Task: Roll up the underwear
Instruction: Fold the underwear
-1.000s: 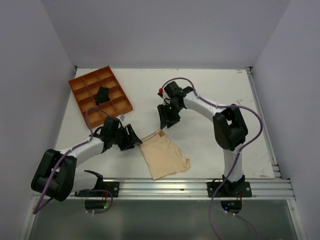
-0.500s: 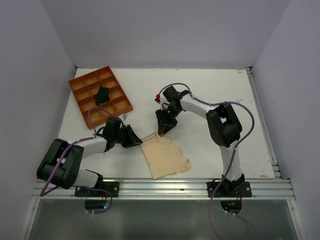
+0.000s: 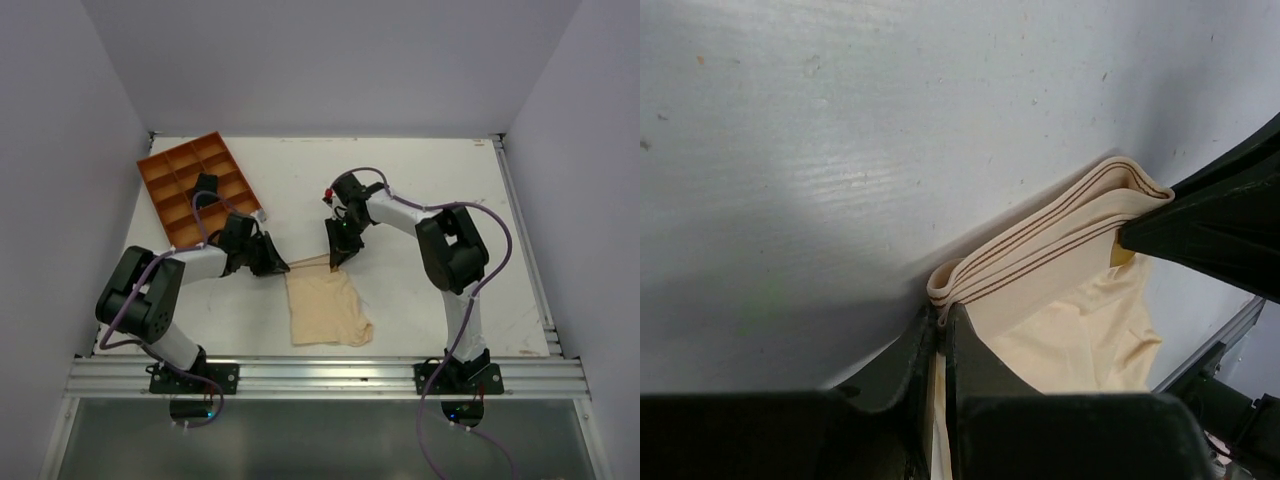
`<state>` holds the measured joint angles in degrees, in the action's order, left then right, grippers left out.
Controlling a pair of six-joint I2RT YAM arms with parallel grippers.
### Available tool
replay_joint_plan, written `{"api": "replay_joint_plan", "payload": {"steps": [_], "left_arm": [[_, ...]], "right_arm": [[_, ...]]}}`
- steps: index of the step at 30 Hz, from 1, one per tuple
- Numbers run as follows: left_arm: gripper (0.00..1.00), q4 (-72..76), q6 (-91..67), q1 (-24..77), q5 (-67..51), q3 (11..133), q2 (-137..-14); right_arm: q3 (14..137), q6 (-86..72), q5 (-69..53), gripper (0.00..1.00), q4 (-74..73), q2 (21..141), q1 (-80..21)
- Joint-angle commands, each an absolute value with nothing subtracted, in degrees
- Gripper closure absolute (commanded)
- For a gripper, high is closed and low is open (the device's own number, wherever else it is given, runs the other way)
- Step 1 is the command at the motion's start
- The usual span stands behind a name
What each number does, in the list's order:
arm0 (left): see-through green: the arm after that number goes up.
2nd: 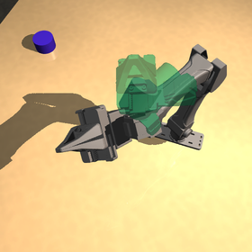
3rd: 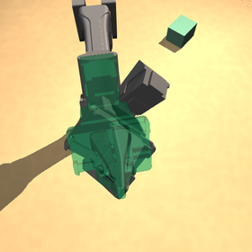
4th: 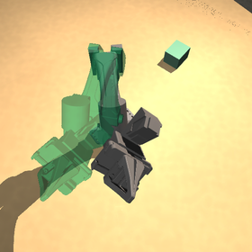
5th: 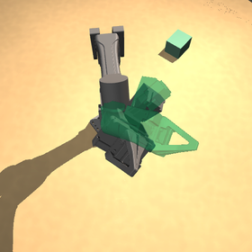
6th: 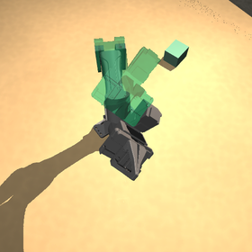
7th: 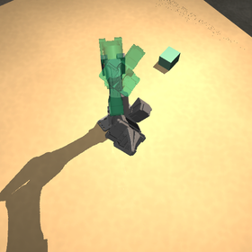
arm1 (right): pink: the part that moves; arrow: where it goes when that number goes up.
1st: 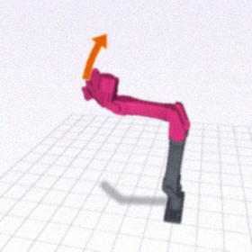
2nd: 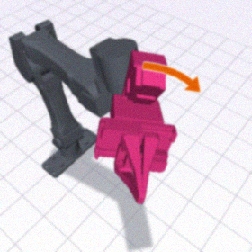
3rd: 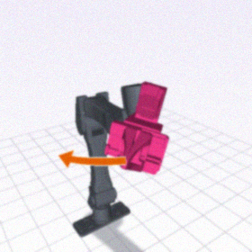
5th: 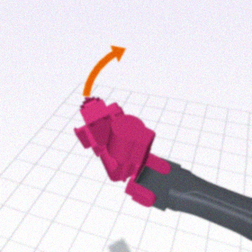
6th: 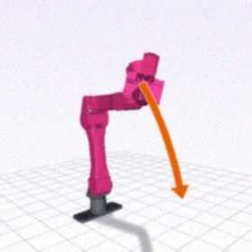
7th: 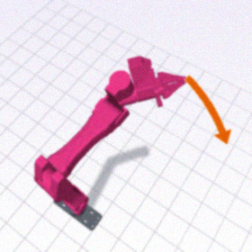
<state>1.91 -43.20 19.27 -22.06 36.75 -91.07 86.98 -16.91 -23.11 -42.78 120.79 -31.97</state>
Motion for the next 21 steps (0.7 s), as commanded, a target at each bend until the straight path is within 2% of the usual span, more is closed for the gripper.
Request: {"api": "replay_joint_plan", "payload": {"steps": [1,4,7,10,14,21], "left_arm": [[0.98,-2.5,-39.5,19.2,-18.7,40.2,-93.2],[1.0,-3.5,-38.6,19.2,-18.5,42.4,-94.4],[1.0,-4.2,-38.2,19.2,-18.7,44.1,-95.8],[1.0,-4.3,-38.2,19.2,-19.3,45.0,-96.7],[1.0,-4.8,-38.0,19.2,-19.3,45.9,-97.5],[1.0,-4.9,-38.3,19.2,-19.5,46.6,-98.3]], "right_arm": [[86.4,-18.1,-13.1,0.82,-43.2,118.9,-31.5],[87.0,-19.3,-7.9,0.8,-45.4,118.9,-31.5],[87.7,-19.2,-5.5,0.69,-47.3,118.6,-31.5],[88.7,-18.3,-5.9,0.62,-48.2,116.3,-31.5],[91.0,-18.7,-6.7,0.63,-49.8,112.4,-31.5],[90.6,-19.9,-9.8,0.73,-47.1,110.4,-31.8]]}}
